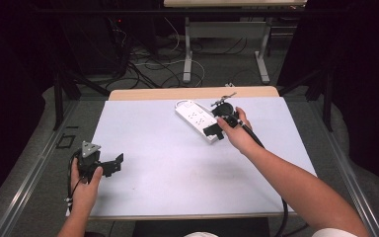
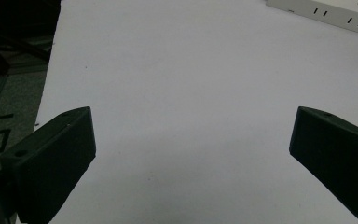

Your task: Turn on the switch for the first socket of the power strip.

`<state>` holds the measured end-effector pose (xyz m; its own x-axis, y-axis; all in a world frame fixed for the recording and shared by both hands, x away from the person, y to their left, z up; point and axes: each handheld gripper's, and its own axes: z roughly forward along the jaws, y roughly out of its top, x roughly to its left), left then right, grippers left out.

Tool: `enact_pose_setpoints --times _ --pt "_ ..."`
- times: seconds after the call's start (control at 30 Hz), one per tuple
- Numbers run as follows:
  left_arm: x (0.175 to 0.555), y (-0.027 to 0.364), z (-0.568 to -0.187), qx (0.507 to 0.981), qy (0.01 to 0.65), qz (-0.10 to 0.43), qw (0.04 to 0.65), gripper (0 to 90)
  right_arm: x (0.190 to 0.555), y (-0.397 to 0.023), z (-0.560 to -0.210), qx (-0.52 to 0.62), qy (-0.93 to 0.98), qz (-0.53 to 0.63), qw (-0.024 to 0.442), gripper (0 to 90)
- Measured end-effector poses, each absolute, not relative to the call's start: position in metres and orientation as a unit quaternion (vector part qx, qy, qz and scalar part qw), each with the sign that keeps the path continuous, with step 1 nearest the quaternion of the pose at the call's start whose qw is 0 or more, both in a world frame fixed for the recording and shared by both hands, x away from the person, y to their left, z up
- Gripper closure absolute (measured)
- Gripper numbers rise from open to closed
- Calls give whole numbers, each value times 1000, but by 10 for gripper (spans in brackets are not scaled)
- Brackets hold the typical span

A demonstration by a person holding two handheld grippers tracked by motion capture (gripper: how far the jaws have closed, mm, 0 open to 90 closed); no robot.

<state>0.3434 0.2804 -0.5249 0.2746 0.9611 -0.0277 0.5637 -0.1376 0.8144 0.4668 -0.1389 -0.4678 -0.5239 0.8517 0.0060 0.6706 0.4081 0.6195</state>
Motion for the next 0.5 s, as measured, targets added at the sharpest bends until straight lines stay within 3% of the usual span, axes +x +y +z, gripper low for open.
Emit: enact_pose_setpoints --times 0.5 --pt "343 277 -526 704 538 270 376 1 428 -168 -482 463 823 297 143 0"
